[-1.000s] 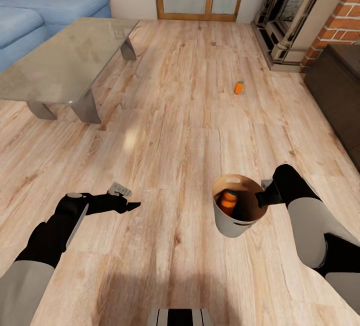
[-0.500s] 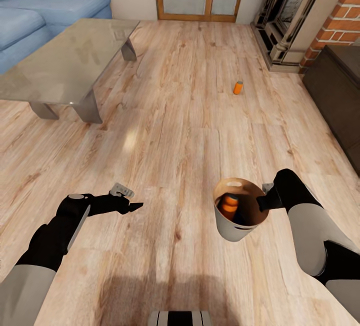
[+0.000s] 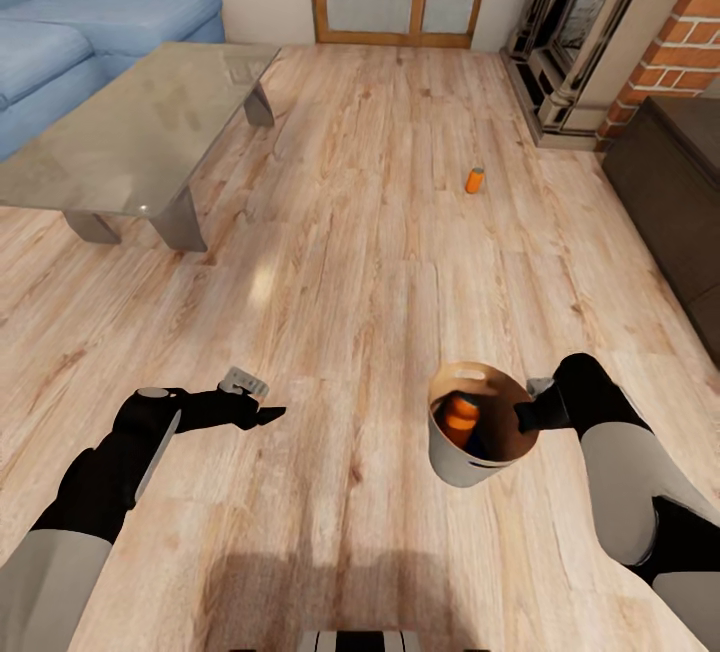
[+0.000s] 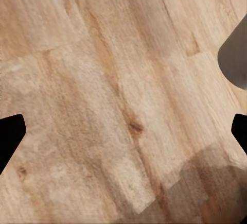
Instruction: Put the three can of soda from the living room inside the tash can in the kitchen.
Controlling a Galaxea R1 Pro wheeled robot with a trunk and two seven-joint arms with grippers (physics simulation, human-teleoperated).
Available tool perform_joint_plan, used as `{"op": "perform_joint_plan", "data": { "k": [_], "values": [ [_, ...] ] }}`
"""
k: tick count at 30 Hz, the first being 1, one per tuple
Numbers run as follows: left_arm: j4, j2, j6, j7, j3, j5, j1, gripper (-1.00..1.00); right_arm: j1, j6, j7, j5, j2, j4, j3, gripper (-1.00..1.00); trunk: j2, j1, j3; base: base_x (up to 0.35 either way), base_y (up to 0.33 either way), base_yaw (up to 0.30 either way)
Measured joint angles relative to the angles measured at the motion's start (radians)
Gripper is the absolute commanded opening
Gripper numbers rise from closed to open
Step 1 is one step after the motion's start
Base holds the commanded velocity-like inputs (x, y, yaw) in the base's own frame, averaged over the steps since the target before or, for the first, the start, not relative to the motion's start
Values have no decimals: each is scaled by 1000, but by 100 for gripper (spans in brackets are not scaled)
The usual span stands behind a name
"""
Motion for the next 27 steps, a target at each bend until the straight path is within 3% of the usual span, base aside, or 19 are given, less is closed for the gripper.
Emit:
{"op": "perform_joint_plan", "data": {
  "k": [6,8,11,14,20,27],
  "values": [
    [-11,-16,1,5,2,1,1,100,39,-69,3,4,-6,-37,-53,-100,42,-23,19,0,0,0],
    [-13,-31,1,16,3,0,1,100,67,-109,5,0,-4,-67,-112,-100,56,-31,25,0,0,0],
    [-11,-44,1,64,1,3,1,100,83,-137,2,-2,-7,-83,-154,-100,77,-42,35,0,0,0],
    [-11,-73,3,100,0,3,2,100,88,-146,2,2,-16,-87,-169,-100,98,-54,44,0,0,0],
    [-12,-114,1,112,1,7,3,100,90,-150,2,1,-21,-89,-171,-100,119,-65,53,0,0,0],
    [-11,-122,3,125,-1,-2,17,100,90,-149,6,-2,-24,-89,-178,-100,119,-65,53,95,-73,0]
  ]
}}
